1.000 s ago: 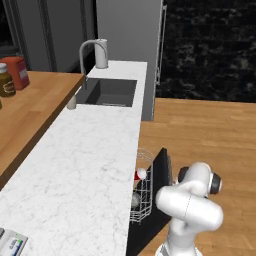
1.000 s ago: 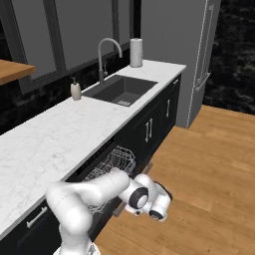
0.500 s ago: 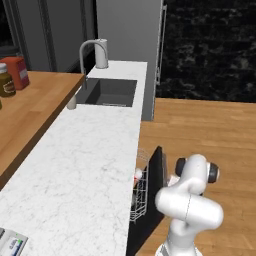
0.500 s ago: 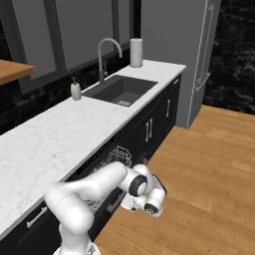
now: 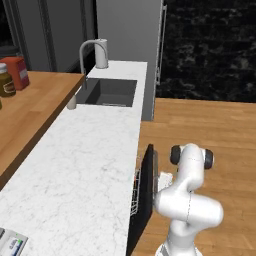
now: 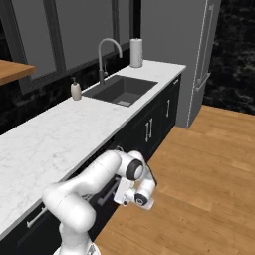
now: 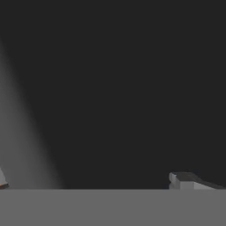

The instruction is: Pick up the cup and bowl from the counter, place them in the dishwasher, and close the dishwasher door.

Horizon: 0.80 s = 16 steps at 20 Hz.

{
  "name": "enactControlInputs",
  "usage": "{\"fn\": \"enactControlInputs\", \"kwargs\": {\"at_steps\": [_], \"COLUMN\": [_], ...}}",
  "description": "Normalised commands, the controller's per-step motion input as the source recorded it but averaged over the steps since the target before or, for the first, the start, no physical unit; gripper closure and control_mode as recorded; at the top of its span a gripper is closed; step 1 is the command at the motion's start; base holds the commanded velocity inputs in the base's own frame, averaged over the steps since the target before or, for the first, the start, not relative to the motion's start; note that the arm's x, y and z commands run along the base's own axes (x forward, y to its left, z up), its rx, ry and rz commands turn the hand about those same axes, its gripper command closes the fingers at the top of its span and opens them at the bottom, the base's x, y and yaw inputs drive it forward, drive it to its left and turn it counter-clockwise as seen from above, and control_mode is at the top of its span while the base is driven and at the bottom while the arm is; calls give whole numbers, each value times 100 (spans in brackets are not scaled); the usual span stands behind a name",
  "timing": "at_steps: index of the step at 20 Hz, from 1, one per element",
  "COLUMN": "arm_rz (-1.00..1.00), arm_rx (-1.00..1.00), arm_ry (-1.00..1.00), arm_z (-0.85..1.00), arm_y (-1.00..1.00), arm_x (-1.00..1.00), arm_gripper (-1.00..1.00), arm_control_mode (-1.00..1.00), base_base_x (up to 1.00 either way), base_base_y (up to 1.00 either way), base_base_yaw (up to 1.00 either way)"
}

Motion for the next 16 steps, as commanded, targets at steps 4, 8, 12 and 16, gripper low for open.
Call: {"fn": "enactControlInputs", "kwargs": {"at_steps": [4,8,12,16], "arm_rz": [-18,-20,-20,-3], "arm_rx": [-13,-13,-10,14], "arm_ry": [1,0,0,0], "arm_z": [-43,-42,-51,-94], "arm_y": [100,100,100,90], "arm_x": [0,2,1,-4], "arm_gripper": [-100,-100,-100,-100], "arm_control_mode": [-100,-100,-100,-100], "base_base_x": [0,0,0,0], "base_base_y": [0,0,0,0], "base_base_yaw": [0,0,0,0]}}
